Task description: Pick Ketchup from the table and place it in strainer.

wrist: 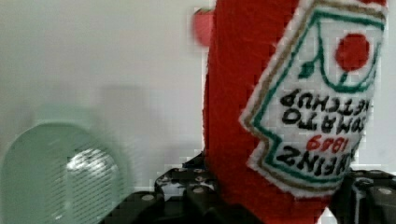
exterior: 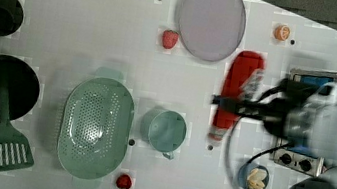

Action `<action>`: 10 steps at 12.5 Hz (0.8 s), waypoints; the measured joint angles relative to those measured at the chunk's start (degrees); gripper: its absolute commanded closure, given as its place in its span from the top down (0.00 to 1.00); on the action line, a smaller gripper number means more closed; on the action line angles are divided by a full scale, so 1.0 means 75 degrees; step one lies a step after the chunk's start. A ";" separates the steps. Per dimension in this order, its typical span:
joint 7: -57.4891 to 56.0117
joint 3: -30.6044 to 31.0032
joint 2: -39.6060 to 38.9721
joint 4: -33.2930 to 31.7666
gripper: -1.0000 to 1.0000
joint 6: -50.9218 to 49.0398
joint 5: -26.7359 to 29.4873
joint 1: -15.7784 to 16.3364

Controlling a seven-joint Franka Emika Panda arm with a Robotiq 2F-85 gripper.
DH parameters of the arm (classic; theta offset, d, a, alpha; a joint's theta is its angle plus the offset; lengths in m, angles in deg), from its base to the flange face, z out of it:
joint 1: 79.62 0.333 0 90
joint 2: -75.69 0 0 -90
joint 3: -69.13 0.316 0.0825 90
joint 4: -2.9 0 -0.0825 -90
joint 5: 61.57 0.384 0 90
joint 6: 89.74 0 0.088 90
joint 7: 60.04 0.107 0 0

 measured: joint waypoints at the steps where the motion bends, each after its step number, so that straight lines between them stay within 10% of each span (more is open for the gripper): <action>1: 0.0464 0.0388 -0.0142 0.0000 0.63 0.0015 0.0000 0.0093; 7: 0.2823 0.1865 -0.1977 -0.0030 0.63 0.1652 -0.0006 0.0777; 10: 0.3412 0.1891 -0.2904 -0.0045 0.87 0.2525 -0.0302 0.0920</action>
